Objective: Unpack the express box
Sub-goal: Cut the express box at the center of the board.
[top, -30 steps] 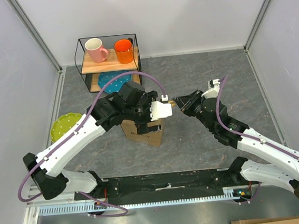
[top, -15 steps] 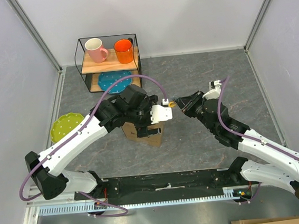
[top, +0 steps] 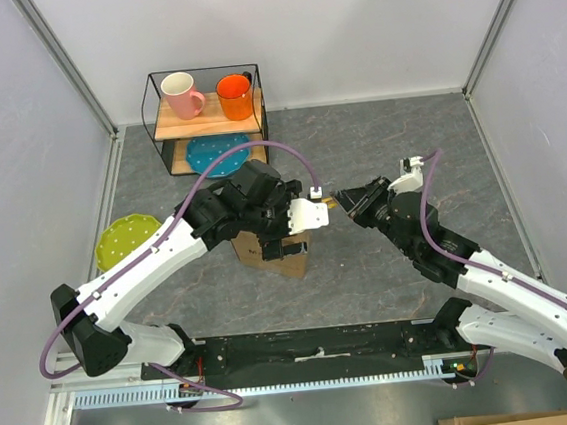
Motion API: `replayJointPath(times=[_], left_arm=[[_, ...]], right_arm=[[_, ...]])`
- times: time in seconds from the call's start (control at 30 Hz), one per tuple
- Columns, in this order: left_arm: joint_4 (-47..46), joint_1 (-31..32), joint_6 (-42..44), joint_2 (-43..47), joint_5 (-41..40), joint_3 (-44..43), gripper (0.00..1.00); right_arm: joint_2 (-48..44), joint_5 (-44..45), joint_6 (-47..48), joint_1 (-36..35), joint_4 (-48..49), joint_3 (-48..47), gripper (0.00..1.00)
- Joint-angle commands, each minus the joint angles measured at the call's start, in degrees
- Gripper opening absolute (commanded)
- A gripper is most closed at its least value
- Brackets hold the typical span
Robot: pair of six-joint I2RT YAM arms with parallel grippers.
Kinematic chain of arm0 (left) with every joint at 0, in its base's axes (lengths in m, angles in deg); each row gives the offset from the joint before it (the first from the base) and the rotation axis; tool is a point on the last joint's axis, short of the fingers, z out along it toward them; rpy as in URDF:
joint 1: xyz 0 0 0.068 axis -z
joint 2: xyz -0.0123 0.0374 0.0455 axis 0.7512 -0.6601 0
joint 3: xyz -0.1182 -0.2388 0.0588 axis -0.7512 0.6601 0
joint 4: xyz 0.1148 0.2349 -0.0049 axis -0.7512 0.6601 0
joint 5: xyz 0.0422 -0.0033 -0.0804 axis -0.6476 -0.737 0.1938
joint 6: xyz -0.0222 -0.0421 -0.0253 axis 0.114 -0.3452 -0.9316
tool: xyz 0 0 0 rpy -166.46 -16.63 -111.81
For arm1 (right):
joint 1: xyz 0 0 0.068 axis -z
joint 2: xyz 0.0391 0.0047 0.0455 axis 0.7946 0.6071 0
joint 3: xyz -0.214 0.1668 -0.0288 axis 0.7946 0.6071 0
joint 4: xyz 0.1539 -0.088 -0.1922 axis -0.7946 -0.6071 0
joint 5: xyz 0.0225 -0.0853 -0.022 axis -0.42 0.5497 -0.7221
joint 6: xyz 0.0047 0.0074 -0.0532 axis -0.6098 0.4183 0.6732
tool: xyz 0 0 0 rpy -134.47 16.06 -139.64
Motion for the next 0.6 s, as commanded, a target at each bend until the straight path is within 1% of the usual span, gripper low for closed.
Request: replayJointPath(times=[0.0, 0.33, 0.57], left_arm=[[-2.0, -0.1, 0.4, 0.0, 2.1, -1.8, 0.99], [-2.1, -0.1, 0.1, -0.1, 3.1, -1.7, 0.99], [-2.1, 0.0, -0.1, 0.5, 3.1, -1.0, 0.99]], right_arm=[[0.5, -0.8, -1.1, 0.1, 2.2, 0.3, 0.00], [1.1, -1.7, -2.0, 0.1, 3.9, 0.4, 0.00], [0.4, -0.7, -1.9, 0.1, 3.8, 0.4, 0.00]])
